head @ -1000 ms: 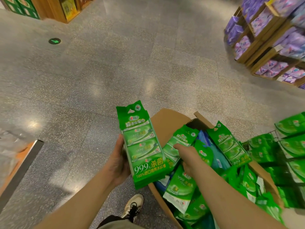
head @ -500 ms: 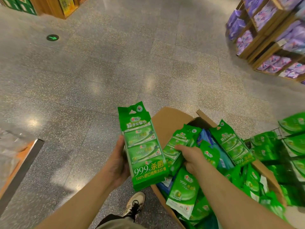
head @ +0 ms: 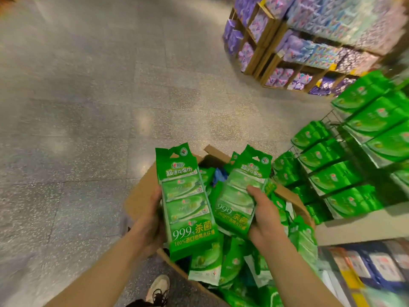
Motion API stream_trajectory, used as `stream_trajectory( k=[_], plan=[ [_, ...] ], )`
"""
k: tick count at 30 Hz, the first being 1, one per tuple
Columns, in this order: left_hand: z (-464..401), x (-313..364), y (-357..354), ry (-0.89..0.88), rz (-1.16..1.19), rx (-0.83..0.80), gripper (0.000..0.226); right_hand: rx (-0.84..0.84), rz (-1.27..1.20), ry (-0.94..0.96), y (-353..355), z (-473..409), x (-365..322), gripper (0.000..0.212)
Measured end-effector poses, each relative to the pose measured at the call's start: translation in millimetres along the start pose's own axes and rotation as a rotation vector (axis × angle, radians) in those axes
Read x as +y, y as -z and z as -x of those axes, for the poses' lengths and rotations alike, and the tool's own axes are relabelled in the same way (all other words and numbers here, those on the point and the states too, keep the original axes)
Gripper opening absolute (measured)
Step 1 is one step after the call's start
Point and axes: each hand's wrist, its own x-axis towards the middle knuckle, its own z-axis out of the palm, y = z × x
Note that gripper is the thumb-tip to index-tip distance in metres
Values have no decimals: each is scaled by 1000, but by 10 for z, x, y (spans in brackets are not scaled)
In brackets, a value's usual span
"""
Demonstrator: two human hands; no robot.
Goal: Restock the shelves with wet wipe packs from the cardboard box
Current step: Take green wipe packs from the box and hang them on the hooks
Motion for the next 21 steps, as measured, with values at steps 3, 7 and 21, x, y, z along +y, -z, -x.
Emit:
stream_trajectory(
  k=[3, 7, 21],
  plan=[
    [-49, -82, -278, 84, -32, -70, 110, 10, -191, -48, 335, 241, -202, 36],
    [-101, -264, -733, 156, -118, -149, 93, 18, -401, -4, 815, 580, -320, 45],
    [433, -1805, -2356, 472, -353, -375, 78, 245, -738, 203, 2877, 1970, -70, 55]
  ],
)
